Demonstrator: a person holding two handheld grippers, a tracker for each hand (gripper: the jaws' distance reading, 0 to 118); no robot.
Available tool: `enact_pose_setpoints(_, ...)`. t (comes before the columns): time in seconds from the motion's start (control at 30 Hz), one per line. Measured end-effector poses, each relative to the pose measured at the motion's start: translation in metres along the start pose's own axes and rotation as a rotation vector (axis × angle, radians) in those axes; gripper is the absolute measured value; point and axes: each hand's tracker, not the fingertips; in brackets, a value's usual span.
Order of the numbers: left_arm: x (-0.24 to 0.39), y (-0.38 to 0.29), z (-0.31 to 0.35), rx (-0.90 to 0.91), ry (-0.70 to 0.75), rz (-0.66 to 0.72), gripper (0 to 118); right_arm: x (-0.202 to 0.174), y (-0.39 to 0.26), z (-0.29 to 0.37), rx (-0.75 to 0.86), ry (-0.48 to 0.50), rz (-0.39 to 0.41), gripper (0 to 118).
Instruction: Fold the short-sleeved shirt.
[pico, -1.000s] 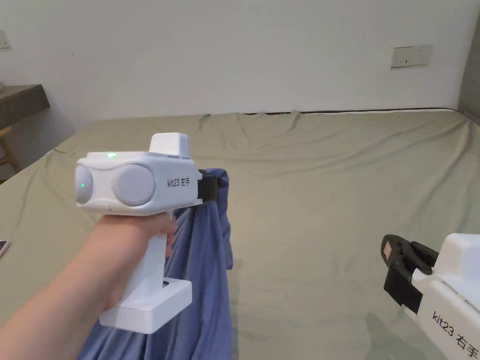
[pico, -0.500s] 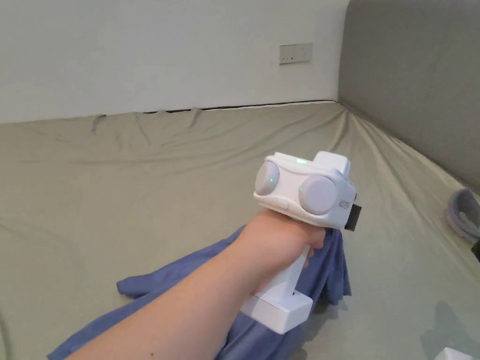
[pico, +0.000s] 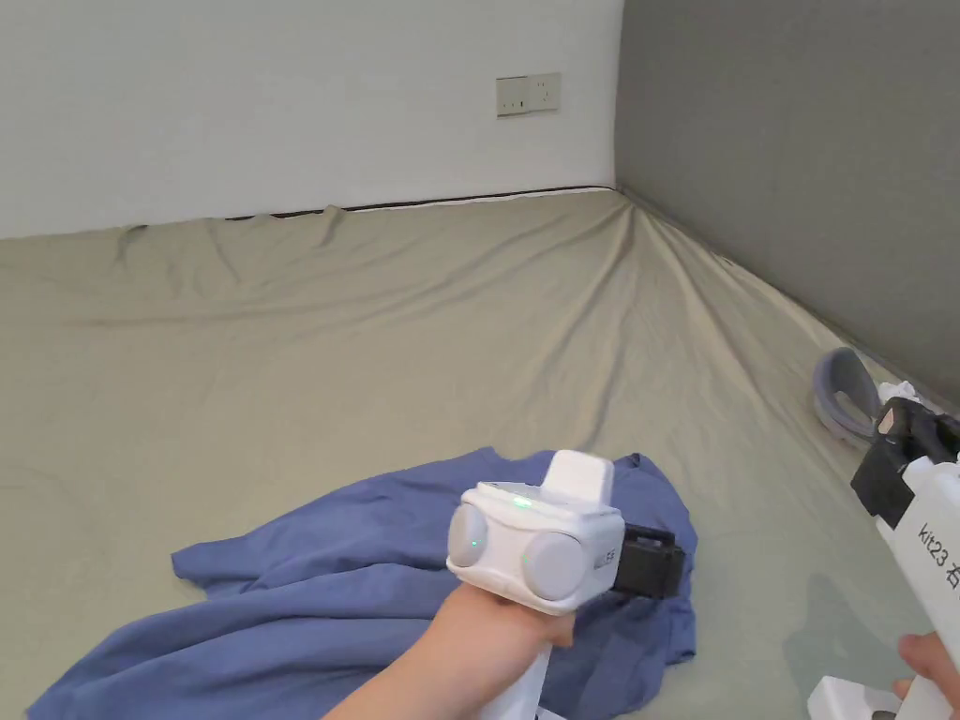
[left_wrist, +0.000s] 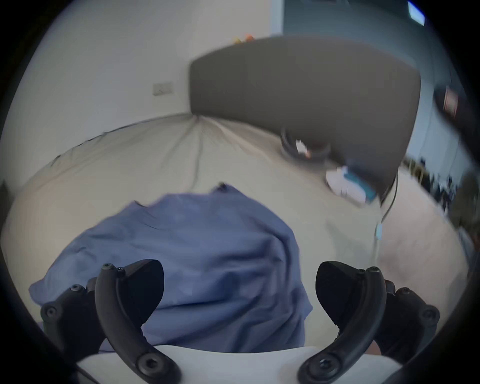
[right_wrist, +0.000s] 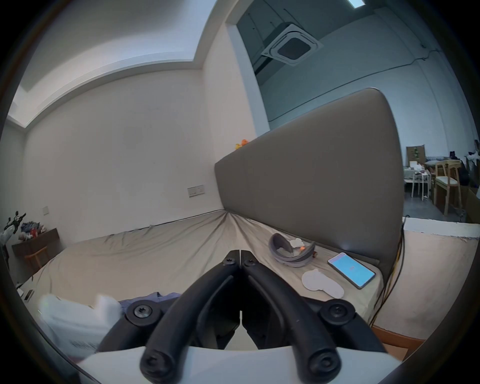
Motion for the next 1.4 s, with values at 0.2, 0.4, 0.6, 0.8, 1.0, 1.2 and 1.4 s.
enact_pose_setpoints(0.2,-0.096,-0.002,0.16,0.301,0.311,0.153,101,-0.044,-0.012,-0.013,-0.041,0.15,0.081,0)
enact_pose_setpoints(0.4,-0.159,-0.06,0.309,0.44,0.71,0.135,60,-0.105,-0.031,-0.009,-0.105,0.335,0.194,0)
enact_pose_setpoints(0.6,-0.195,-0.107,0.354,0.37,0.831,0.207,0,-0.145,-0.041,0.01,-0.108,0.448,0.28,0)
enact_pose_setpoints(0.8,-0.196,-0.122,0.332,0.27,0.711,0.203,0,-0.16,-0.038,0.019,-0.097,0.465,0.311,0)
enact_pose_setpoints(1.0,-0.208,-0.11,0.313,0.178,0.629,0.264,0,-0.155,-0.038,0.018,-0.108,0.468,0.314,0)
enact_pose_setpoints(1.2,-0.276,-0.098,0.245,0.018,0.365,0.438,62,-0.151,-0.035,0.009,-0.151,0.455,0.262,0)
enact_pose_setpoints(1.4,-0.299,-0.102,0.189,-0.143,0.486,0.453,101,-0.142,-0.033,0.0,-0.146,0.449,0.238,0)
